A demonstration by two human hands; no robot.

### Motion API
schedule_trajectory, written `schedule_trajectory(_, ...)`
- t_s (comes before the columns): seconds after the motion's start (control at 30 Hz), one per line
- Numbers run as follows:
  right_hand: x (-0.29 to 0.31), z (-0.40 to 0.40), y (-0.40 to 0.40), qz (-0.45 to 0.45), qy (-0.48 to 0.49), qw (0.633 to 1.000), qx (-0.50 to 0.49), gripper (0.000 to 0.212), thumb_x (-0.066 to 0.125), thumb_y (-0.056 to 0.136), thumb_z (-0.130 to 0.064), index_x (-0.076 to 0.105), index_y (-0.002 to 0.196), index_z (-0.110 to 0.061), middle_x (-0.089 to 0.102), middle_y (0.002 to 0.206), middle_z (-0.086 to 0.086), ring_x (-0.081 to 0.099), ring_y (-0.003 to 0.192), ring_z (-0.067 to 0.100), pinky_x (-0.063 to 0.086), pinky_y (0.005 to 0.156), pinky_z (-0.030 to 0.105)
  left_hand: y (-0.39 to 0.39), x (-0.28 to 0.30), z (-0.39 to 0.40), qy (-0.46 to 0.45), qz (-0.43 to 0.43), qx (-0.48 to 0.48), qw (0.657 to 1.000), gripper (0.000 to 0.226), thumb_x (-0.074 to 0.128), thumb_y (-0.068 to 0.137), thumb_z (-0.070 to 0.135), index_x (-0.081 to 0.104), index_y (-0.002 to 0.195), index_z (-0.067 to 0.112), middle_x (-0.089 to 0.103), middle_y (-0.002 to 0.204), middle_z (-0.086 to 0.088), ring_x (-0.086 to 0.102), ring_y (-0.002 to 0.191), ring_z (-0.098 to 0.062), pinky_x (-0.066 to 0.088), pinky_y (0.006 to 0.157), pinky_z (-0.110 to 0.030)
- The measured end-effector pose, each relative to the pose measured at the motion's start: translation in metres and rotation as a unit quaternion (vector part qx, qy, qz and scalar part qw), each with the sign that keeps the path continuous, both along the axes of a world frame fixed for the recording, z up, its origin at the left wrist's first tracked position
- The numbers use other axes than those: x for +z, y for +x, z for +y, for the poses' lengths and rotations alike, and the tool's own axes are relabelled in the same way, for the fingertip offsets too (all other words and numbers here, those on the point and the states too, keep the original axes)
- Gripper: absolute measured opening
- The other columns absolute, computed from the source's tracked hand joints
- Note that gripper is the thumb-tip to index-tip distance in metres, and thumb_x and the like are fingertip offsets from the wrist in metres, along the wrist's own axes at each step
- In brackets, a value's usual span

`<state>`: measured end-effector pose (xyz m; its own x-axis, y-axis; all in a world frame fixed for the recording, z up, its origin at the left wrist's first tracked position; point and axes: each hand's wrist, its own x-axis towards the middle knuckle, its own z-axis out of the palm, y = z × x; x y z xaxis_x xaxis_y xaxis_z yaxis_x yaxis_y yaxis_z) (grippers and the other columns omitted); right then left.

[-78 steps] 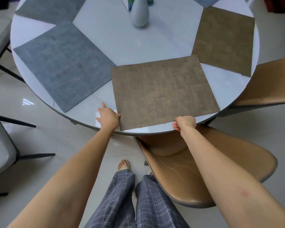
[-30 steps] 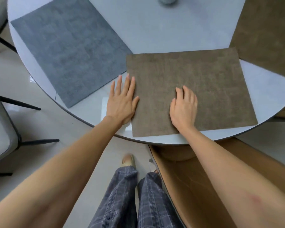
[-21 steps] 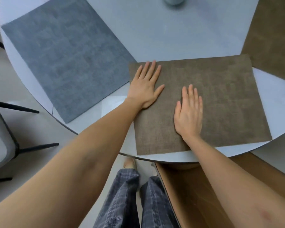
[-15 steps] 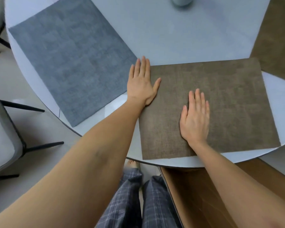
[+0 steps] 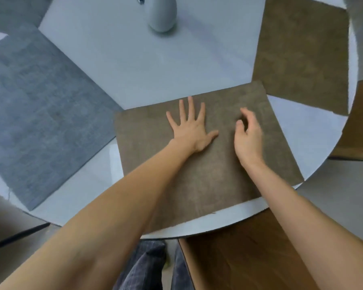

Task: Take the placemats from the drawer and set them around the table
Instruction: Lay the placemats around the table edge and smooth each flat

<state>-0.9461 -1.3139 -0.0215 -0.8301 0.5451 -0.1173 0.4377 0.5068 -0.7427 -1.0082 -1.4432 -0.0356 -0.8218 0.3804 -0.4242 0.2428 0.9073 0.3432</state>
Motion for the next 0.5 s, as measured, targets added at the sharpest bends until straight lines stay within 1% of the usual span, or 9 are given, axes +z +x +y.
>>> schedule_trajectory(0.07, 0.000, 0.034, -0.024, -0.028, 0.069, 0.997, 0.023, 0.044, 0.038, 0.100, -0.016, 0.037, 0.145, -0.013, 0.033, 0.154, 0.003, 0.023, 0.144, 0.018, 0.017, 0.115, 0.027, -0.004, 0.002, 0.027, -0.068, -0.047, -0.010, 0.997, 0.131, 0.056, 0.065, 0.083, -0.025, 0.148, 0.023, -0.037, 0.152, -0.013, -0.033, 0.138, -0.041, -0.014, 0.101, -0.074)
schedule_trajectory(0.13, -0.010, 0.054, -0.047, -0.045, 0.168, 0.977, 0.123, 0.049, 0.037, 0.101, -0.022, 0.029, 0.148, -0.012, 0.021, 0.158, 0.005, 0.011, 0.148, 0.019, 0.009, 0.118, 0.030, -0.006, 0.007, 0.041, -0.125, -0.073, -0.005, 0.989, 0.151, 0.066, 0.049, 0.085, -0.033, 0.144, 0.021, -0.042, 0.148, -0.015, -0.035, 0.135, -0.045, -0.011, 0.099, -0.077)
schedule_trajectory(0.23, -0.028, 0.061, -0.069, -0.061, 0.251, 0.905, 0.337, 0.056, 0.033, 0.102, -0.035, 0.018, 0.152, -0.016, 0.009, 0.161, 0.004, 0.003, 0.149, 0.019, 0.004, 0.121, 0.036, -0.008, 0.012, 0.051, -0.155, -0.105, 0.018, 0.982, 0.160, 0.074, 0.043, 0.080, -0.036, 0.142, 0.021, -0.043, 0.148, -0.015, -0.034, 0.135, -0.046, -0.004, 0.101, -0.078)
schedule_trajectory(0.27, -0.037, 0.065, -0.072, -0.070, 0.272, 0.878, 0.386, 0.058, 0.030, 0.102, -0.039, 0.013, 0.153, -0.018, 0.005, 0.161, 0.003, 0.000, 0.149, 0.017, 0.004, 0.121, 0.037, -0.009, 0.013, 0.055, -0.163, -0.113, 0.023, 0.980, 0.160, 0.076, 0.043, 0.078, -0.036, 0.142, 0.021, -0.044, 0.147, -0.014, -0.034, 0.136, -0.046, -0.002, 0.102, -0.078)
schedule_trajectory(0.3, -0.044, 0.072, -0.074, -0.075, 0.293, 0.861, 0.410, 0.060, 0.027, 0.101, -0.043, 0.009, 0.154, -0.020, 0.002, 0.162, 0.001, -0.002, 0.149, 0.016, 0.003, 0.122, 0.036, -0.010, 0.015, 0.058, -0.172, -0.122, 0.026, 0.977, 0.161, 0.077, 0.043, 0.076, -0.037, 0.142, 0.022, -0.044, 0.147, -0.013, -0.034, 0.136, -0.046, 0.000, 0.102, -0.078)
schedule_trajectory(0.33, -0.050, 0.082, -0.077, -0.074, 0.306, 0.858, 0.405, 0.061, 0.024, 0.101, -0.046, 0.007, 0.154, -0.020, 0.001, 0.161, 0.000, -0.002, 0.149, 0.015, 0.003, 0.122, 0.035, -0.011, 0.016, 0.061, -0.178, -0.130, 0.029, 0.975, 0.161, 0.078, 0.042, 0.075, -0.037, 0.142, 0.022, -0.045, 0.147, -0.013, -0.034, 0.136, -0.046, 0.002, 0.102, -0.078)
schedule_trajectory(0.4, -0.053, 0.107, -0.086, -0.074, 0.312, 0.891, 0.321, 0.060, 0.022, 0.102, -0.045, 0.006, 0.153, -0.018, 0.002, 0.161, 0.001, 0.000, 0.149, 0.014, 0.001, 0.121, 0.033, -0.014, 0.018, 0.064, -0.185, -0.137, 0.036, 0.972, 0.161, 0.079, 0.043, 0.073, -0.036, 0.142, 0.022, -0.045, 0.147, -0.012, -0.033, 0.136, -0.046, 0.004, 0.102, -0.078)
schedule_trajectory(0.43, -0.052, 0.122, -0.092, -0.090, 0.306, 0.909, 0.270, 0.060, 0.020, 0.102, -0.044, 0.005, 0.153, -0.015, 0.002, 0.161, 0.002, 0.000, 0.149, 0.015, 0.000, 0.121, 0.032, -0.014, 0.019, 0.065, -0.186, -0.138, 0.038, 0.972, 0.160, 0.080, 0.043, 0.072, -0.035, 0.143, 0.022, -0.044, 0.147, -0.012, -0.033, 0.136, -0.046, 0.004, 0.102, -0.078)
schedule_trajectory(0.5, -0.047, 0.141, -0.095, -0.143, 0.292, 0.924, 0.200, 0.062, 0.017, 0.102, -0.043, 0.001, 0.153, -0.011, -0.003, 0.161, 0.006, -0.003, 0.149, 0.016, -0.001, 0.121, 0.032, -0.013, 0.023, 0.067, -0.184, -0.139, 0.040, 0.972, 0.160, 0.081, 0.044, 0.071, -0.034, 0.144, 0.022, -0.043, 0.148, -0.012, -0.031, 0.137, -0.046, 0.005, 0.103, -0.077)
